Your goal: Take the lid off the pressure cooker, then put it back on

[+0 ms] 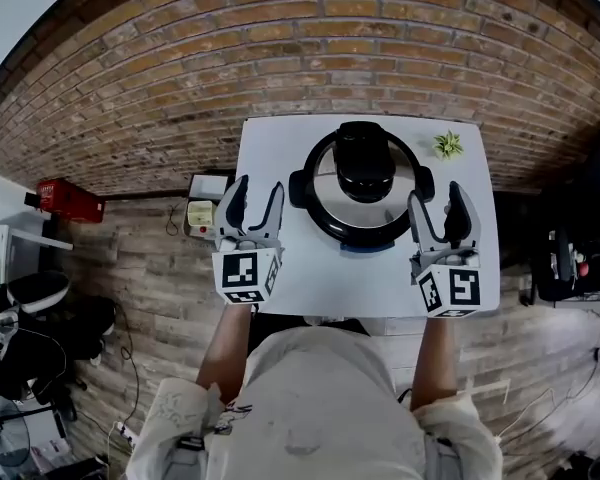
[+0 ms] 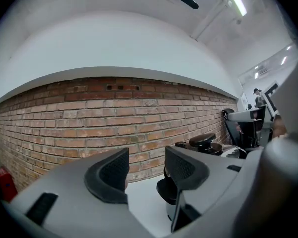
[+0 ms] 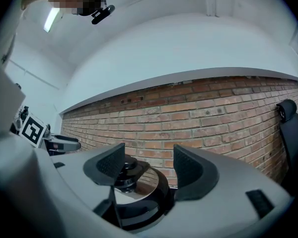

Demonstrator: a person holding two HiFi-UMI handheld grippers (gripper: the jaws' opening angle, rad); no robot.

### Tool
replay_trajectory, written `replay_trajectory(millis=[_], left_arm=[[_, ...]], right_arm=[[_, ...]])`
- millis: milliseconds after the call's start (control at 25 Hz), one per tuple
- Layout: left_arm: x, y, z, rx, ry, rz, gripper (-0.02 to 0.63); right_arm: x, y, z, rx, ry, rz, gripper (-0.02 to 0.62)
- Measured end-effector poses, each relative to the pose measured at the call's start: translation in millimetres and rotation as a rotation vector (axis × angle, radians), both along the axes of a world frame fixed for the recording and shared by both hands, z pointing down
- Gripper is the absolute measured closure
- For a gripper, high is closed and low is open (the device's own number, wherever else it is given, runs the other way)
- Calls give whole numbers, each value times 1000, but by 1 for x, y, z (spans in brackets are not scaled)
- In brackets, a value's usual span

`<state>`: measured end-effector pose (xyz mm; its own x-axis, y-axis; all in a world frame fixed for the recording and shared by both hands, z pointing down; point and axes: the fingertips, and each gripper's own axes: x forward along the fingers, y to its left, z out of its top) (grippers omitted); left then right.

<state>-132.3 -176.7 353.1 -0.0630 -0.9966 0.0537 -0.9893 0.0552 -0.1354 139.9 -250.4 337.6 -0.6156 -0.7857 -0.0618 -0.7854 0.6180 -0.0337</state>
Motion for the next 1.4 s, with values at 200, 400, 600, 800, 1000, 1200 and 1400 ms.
replay_trajectory(millis=[200,400,600,800,1000,1200,1400], left_arm=[[-2,-6,1,15,-7,18,359],[-6,-9,8,13,1,51,359],[-3,-16,22,-49,54,148,359],[3,-22,38,-148,131,309,359],[8,-26,54,-253,307,495,359],[5,-30,65,-326,488,607,357],[6,-32,79,-400,695,667,357]], right_arm=[[-7,-5,-5,35,10,-10,279],[-15,-3,-1,43,24,1,278],[-25,0,-5,75,111,-52,276],[-44,5,-18,138,241,-187,276],[-79,12,-26,174,484,-407,275],[-103,18,-9,101,783,-635,275],[-118,12,9,47,1002,-775,268]])
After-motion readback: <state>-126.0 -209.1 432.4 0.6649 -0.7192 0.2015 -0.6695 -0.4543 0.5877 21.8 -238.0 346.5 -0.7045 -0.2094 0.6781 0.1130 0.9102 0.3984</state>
